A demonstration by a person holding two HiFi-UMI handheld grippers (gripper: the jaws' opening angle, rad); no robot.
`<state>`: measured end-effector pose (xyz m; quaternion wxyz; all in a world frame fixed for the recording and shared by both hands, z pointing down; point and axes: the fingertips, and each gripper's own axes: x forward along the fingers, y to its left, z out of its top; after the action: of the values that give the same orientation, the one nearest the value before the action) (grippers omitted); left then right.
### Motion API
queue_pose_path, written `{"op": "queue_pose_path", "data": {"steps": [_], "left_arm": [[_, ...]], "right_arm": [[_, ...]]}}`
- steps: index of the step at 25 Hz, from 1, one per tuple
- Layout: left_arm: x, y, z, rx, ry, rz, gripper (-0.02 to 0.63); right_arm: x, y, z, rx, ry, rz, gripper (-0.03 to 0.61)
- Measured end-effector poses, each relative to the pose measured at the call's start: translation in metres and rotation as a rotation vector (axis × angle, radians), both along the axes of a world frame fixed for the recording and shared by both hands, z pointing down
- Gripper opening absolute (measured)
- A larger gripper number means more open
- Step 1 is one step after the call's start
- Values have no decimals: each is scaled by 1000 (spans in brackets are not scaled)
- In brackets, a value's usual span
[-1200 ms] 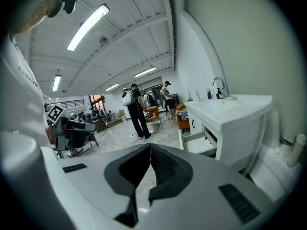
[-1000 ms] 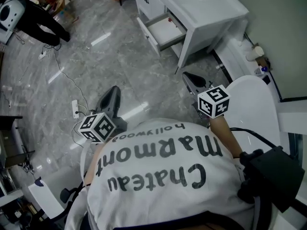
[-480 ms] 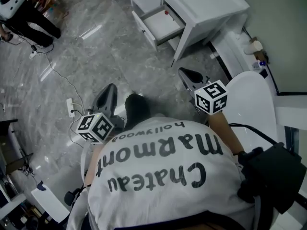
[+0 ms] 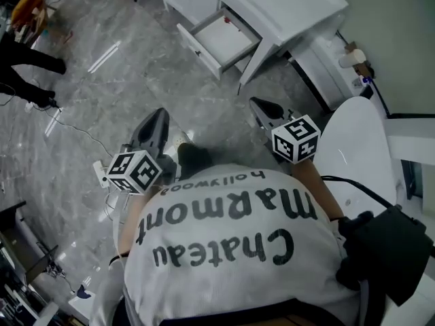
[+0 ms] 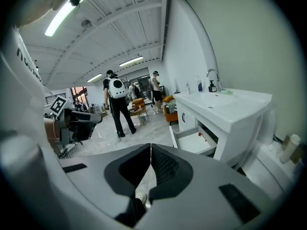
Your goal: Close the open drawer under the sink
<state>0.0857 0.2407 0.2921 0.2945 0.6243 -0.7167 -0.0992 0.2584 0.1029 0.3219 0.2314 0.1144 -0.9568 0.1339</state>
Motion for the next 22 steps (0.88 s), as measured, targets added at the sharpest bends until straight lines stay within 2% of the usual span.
{"op": "queue_pose_path", "data": {"steps": [9,22], "left_arm": [[-80,-27,-10,-11,-18,97,9],[-157,-40,-1,-47,2,150,9]], "right_arm": [[-88,-1,-9,-6,2,29,12],[-166,-5,0,-38,12,74,12]]}}
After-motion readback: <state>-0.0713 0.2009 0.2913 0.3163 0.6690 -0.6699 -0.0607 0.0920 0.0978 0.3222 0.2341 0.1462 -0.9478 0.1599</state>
